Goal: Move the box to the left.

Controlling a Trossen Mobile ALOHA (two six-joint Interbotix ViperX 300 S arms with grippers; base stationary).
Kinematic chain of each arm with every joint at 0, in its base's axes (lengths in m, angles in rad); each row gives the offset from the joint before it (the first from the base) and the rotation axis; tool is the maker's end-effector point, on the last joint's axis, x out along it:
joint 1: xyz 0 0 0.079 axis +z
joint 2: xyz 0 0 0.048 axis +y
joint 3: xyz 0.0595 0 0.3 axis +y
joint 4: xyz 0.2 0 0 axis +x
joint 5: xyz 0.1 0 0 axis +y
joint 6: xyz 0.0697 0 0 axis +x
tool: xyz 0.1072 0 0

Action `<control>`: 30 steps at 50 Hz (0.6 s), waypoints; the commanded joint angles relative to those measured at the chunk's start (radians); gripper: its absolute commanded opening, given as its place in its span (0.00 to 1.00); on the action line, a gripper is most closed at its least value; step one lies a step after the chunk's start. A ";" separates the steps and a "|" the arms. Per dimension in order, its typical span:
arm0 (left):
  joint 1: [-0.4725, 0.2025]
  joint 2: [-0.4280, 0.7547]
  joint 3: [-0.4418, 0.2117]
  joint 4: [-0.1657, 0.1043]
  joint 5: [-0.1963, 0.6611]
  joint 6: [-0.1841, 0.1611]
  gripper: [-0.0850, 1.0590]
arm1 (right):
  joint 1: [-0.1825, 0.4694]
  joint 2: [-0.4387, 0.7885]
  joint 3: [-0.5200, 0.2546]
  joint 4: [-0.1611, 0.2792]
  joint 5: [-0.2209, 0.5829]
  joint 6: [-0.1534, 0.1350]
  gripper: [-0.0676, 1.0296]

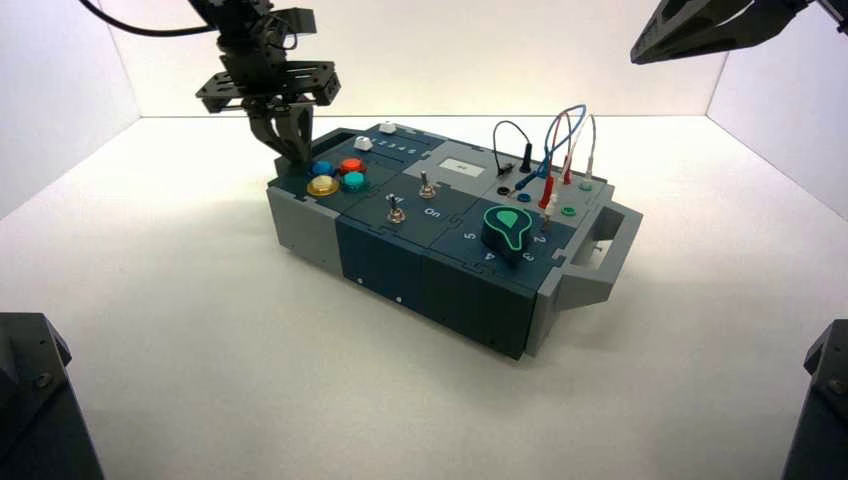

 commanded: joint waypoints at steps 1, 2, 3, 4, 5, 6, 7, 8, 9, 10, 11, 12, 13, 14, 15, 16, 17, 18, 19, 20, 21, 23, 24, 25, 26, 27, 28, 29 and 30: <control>-0.014 -0.031 0.060 0.003 0.028 0.002 0.05 | 0.002 0.011 -0.035 0.002 -0.008 -0.003 0.04; -0.017 -0.037 0.066 0.003 0.028 0.000 0.05 | 0.000 0.012 -0.035 0.002 -0.008 -0.003 0.04; -0.018 -0.043 0.071 0.002 0.028 -0.002 0.05 | 0.002 0.012 -0.035 0.002 -0.008 -0.005 0.04; -0.021 -0.049 0.077 0.002 0.028 -0.003 0.05 | 0.002 0.014 -0.037 0.002 -0.009 -0.003 0.04; -0.023 -0.052 0.080 0.002 0.028 -0.003 0.05 | 0.002 0.015 -0.038 0.002 -0.009 -0.003 0.04; -0.023 -0.054 0.081 0.002 0.028 -0.005 0.05 | 0.002 0.017 -0.040 0.002 -0.009 -0.005 0.04; -0.028 -0.061 0.089 0.000 0.028 -0.005 0.05 | 0.002 0.017 -0.041 0.002 -0.009 -0.003 0.04; -0.031 -0.066 0.094 0.000 0.029 -0.006 0.05 | 0.002 0.018 -0.043 0.002 -0.008 -0.005 0.04; -0.031 -0.069 0.097 0.000 0.029 -0.006 0.05 | 0.002 0.018 -0.044 0.002 -0.008 -0.003 0.04; -0.034 -0.074 0.101 -0.002 0.031 -0.008 0.05 | 0.002 0.020 -0.046 0.002 -0.008 -0.003 0.04; -0.038 -0.080 0.106 -0.003 0.032 -0.008 0.05 | 0.002 0.020 -0.046 0.002 -0.008 -0.005 0.04; -0.043 -0.084 0.112 -0.005 0.035 -0.009 0.05 | 0.000 0.020 -0.048 0.002 -0.008 -0.003 0.04; -0.044 -0.087 0.114 -0.005 0.035 -0.009 0.05 | 0.002 0.020 -0.048 0.002 -0.008 -0.005 0.04; -0.049 -0.094 0.118 -0.006 0.038 -0.012 0.05 | 0.002 0.020 -0.048 0.002 -0.006 -0.005 0.04; -0.054 -0.100 0.123 -0.008 0.040 -0.014 0.05 | 0.002 0.020 -0.049 0.002 -0.008 -0.003 0.04; -0.058 -0.107 0.127 -0.009 0.043 -0.017 0.05 | 0.002 0.020 -0.049 0.002 -0.006 -0.005 0.04; -0.061 -0.110 0.130 -0.008 0.043 -0.018 0.05 | 0.002 0.020 -0.049 0.002 -0.005 -0.003 0.04; -0.066 -0.117 0.135 -0.009 0.044 -0.023 0.05 | 0.002 0.020 -0.049 0.002 -0.005 -0.005 0.04; -0.072 -0.124 0.141 -0.009 0.044 -0.028 0.05 | 0.002 0.020 -0.051 0.002 -0.003 -0.003 0.04; -0.080 -0.132 0.146 -0.009 0.044 -0.031 0.05 | 0.002 0.020 -0.051 0.002 -0.003 -0.005 0.04; -0.086 -0.140 0.152 -0.009 0.046 -0.034 0.05 | 0.002 0.020 -0.051 0.002 -0.002 -0.005 0.04; -0.094 -0.150 0.160 -0.011 0.044 -0.040 0.05 | 0.002 0.020 -0.052 0.002 0.000 -0.003 0.04; -0.101 -0.158 0.164 -0.011 0.046 -0.043 0.05 | 0.002 0.020 -0.052 0.002 0.000 -0.005 0.04; -0.107 -0.164 0.169 -0.011 0.044 -0.048 0.05 | 0.002 0.020 -0.052 0.002 0.002 -0.003 0.04; -0.114 -0.172 0.175 -0.011 0.046 -0.049 0.05 | 0.002 0.020 -0.052 0.002 0.002 -0.003 0.04; -0.120 -0.178 0.179 -0.011 0.044 -0.052 0.05 | 0.002 0.020 -0.052 0.002 0.003 -0.003 0.04; -0.121 -0.181 0.183 -0.011 0.048 -0.054 0.05 | 0.002 0.020 -0.052 0.002 0.005 -0.003 0.04; -0.124 -0.184 0.186 -0.009 0.046 -0.055 0.05 | 0.002 0.020 -0.051 0.002 0.005 -0.005 0.04; -0.132 -0.196 0.193 -0.011 0.046 -0.058 0.05 | 0.002 0.020 -0.052 0.005 0.005 -0.003 0.04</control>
